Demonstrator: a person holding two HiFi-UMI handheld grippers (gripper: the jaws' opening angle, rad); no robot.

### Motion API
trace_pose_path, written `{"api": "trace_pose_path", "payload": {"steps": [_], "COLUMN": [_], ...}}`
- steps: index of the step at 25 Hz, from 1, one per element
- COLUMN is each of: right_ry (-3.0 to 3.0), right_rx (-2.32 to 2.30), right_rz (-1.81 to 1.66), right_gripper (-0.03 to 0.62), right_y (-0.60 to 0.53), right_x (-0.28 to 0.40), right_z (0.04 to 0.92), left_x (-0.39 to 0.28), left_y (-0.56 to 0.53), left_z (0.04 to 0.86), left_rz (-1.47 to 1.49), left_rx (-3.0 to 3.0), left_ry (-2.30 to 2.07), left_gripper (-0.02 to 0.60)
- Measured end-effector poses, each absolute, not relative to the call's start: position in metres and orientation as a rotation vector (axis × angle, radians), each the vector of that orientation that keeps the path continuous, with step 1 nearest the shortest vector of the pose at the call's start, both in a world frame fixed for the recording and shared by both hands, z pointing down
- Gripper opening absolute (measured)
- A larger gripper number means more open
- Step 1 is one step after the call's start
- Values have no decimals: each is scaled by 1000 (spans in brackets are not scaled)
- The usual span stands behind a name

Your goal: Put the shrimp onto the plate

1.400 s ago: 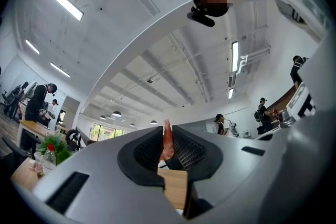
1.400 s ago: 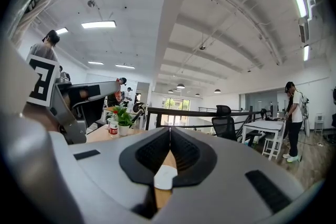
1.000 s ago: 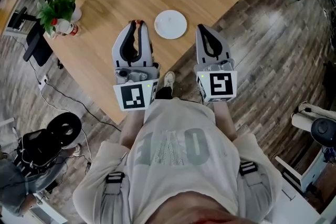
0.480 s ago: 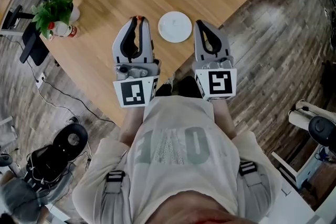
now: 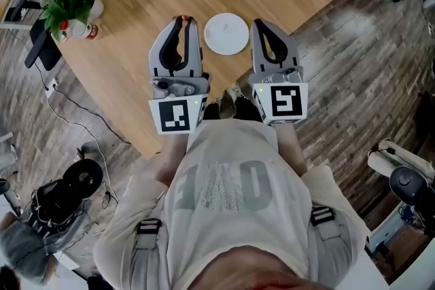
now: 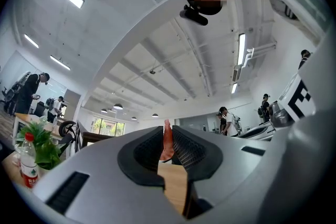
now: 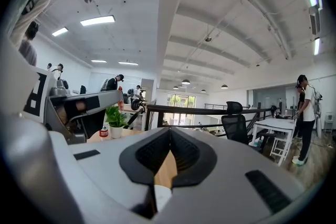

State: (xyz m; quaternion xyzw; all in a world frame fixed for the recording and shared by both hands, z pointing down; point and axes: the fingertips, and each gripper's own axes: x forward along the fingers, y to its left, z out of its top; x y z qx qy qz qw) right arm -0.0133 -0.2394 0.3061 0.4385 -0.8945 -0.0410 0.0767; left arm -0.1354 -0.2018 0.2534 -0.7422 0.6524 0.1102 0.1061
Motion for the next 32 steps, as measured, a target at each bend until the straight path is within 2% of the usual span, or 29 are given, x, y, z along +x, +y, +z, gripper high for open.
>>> {"api": "trace_pose_path", "payload": {"steps": [15,32], "right_ry": [-2712,-2687], "right_rx": [1288,1303], "right_rz": [-91,-19], "right_gripper": [20,20], "right_y": [-266,-280], "right_x": [7,14], "right_z": [309,329], "left_x": [-105,-100], "left_y": [-229,-263], "left_z": [244,290], "left_rz": [341,71], "left_rx": [-2166,-2286], "left_ry": [1884,1953], "left_gripper": [60,60]}}
